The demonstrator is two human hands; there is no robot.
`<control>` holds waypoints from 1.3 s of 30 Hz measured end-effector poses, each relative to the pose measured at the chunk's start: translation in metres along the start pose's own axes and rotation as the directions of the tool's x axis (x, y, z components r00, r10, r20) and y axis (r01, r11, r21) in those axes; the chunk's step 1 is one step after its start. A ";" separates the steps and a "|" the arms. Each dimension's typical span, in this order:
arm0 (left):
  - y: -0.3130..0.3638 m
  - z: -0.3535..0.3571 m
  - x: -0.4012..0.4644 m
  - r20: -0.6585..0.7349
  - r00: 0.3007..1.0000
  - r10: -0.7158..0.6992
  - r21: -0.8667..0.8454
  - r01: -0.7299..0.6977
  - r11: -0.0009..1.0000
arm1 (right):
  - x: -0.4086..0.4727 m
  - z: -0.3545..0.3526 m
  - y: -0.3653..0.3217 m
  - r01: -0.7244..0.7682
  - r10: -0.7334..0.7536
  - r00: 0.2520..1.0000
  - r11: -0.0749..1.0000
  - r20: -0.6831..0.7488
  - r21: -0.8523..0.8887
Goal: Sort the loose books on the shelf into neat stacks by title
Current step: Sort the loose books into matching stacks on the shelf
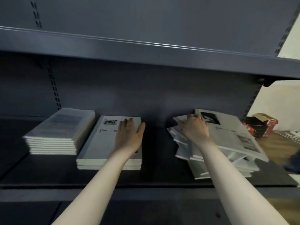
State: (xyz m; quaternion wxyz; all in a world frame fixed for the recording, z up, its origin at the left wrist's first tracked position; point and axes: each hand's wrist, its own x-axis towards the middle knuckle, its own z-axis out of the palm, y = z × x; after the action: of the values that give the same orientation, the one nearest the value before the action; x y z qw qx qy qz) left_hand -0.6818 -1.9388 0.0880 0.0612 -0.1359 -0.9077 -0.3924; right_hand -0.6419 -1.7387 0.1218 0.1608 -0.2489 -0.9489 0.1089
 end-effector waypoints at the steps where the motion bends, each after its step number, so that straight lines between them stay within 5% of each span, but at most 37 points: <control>1: 0.020 0.015 -0.003 0.011 1.000 0.017 0.004 -0.017 1.000 | 0.002 -0.007 0.019 -0.009 0.009 1.000 1.000 0.006 -0.018; 11: 0.145 0.116 -0.014 0.177 0.983 0.046 0.052 -0.056 0.997 | 0.022 -0.047 0.145 -0.146 0.146 0.989 0.989 0.016 -0.002; 17: 0.166 0.136 -0.010 0.133 0.991 0.014 0.329 -0.057 0.943 | 0.028 -0.034 0.178 -0.240 0.238 0.971 0.969 0.035 0.053; 22: 0.168 0.136 -0.001 0.175 0.984 -0.025 0.358 -0.040 0.933 | 0.051 -0.031 0.184 -0.311 0.305 0.950 0.938 0.059 0.154; 28: 0.164 0.137 0.013 0.247 0.966 -0.074 0.230 0.016 0.973 | 0.069 -0.031 0.186 -0.416 0.414 0.908 0.869 0.068 0.268; 35: 0.149 0.149 0.028 0.193 0.967 -0.165 -0.109 0.188 0.976 | 0.070 -0.031 0.180 -0.287 0.328 0.944 0.863 -0.030 0.416; 39: 0.151 0.135 0.027 0.110 0.989 -0.095 -0.262 0.121 0.957 | 0.073 -0.039 0.174 -0.270 0.315 0.949 0.810 0.003 0.520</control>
State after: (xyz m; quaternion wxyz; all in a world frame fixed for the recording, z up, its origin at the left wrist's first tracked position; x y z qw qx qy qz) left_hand -0.6637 -1.7360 0.1068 -0.0230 -0.1117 -0.8541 -0.5074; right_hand -0.6122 -1.5482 0.1266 0.2418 -0.3441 -0.8279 0.3712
